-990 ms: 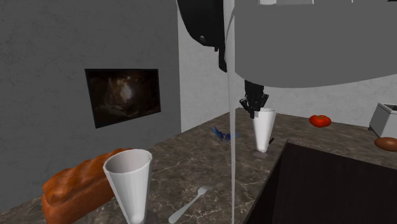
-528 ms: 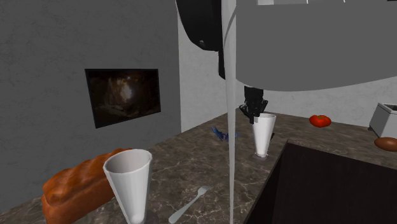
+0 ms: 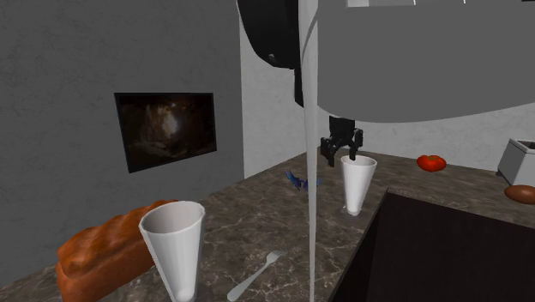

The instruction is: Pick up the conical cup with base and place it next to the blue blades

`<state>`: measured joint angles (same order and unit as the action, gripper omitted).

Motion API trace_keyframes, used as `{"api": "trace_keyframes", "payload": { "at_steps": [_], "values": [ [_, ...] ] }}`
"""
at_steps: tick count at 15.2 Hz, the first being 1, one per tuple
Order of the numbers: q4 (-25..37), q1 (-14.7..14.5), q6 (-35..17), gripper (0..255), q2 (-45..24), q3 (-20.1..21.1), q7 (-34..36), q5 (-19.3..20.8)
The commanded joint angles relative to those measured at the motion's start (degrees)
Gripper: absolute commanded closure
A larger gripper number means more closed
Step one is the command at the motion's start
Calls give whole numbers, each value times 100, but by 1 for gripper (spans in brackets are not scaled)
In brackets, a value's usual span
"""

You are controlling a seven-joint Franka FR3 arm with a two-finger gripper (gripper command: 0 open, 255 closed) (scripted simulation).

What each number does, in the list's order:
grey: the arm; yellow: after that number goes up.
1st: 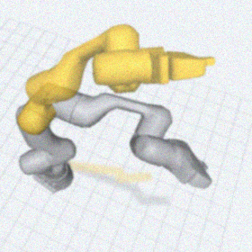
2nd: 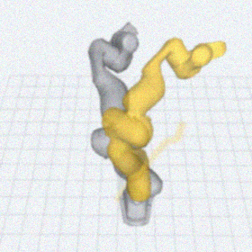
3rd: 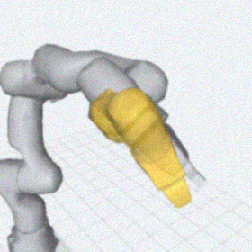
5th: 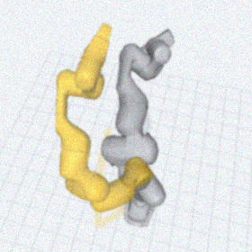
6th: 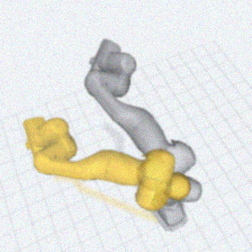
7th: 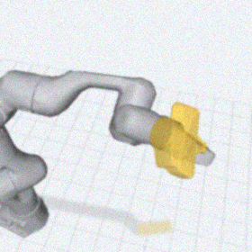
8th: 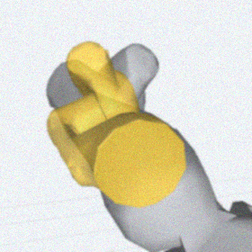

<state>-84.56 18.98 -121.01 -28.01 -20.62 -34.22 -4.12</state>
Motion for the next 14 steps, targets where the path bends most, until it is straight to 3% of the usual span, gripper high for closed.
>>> {"api": "trace_keyframes", "payload": {
  "at_steps": [1, 3, 7, 14],
  "values": [
    [0, 0, -1, 0, 0, 0, 0, 0],
    [0, 0, 0, 0, 0, 0, 0, 0],
    [273, -77, 562, 0, 300, -43, 60, 105],
    [273, -77, 562, 0, 300, -43, 60, 105]
  ]
}}
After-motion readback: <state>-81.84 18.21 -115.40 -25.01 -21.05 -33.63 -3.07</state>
